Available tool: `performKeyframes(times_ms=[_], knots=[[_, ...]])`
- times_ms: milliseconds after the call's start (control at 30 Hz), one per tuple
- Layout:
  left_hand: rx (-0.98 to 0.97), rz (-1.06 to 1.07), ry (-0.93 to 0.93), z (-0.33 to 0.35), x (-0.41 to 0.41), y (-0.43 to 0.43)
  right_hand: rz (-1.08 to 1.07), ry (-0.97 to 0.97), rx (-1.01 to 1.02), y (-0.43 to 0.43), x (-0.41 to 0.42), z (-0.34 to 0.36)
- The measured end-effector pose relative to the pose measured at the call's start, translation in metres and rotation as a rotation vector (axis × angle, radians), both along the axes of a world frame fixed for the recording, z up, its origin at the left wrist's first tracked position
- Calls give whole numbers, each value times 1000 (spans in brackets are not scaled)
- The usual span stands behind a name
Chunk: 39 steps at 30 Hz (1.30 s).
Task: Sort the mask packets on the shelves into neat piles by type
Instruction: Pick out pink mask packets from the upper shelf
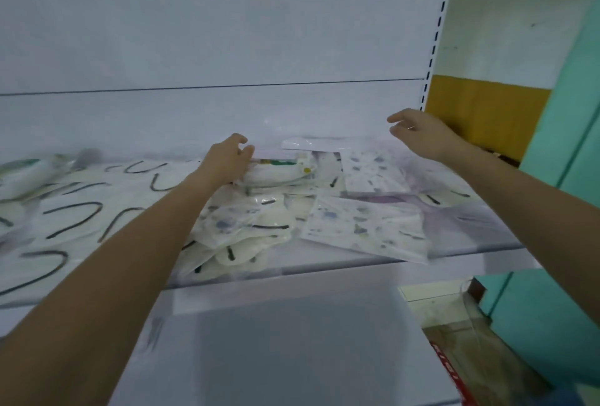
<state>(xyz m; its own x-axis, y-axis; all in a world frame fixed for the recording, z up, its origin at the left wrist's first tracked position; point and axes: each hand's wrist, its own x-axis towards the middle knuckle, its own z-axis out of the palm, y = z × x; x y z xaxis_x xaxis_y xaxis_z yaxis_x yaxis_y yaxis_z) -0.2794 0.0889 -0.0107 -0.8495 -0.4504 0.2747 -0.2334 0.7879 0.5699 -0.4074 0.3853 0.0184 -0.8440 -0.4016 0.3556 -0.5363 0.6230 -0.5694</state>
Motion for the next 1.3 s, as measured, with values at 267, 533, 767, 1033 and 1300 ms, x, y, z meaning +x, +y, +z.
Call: performKeyframes(times_ms=[267,533,767,1033,1300], knots=[[198,155,423,1,0,-15,80,-2,142,-43,-27,1],[366,96,448,-11,2,-11,180,-60,451,-124,-54,1],[448,66,591,-2,0,-16,110,-180,623,-148,-61,-1],[331,64,484,18,-4,-27,69,-8,-288,-136,-44,33],[305,-94,348,50,1,-47,272,-18,-688,-115,8,69]])
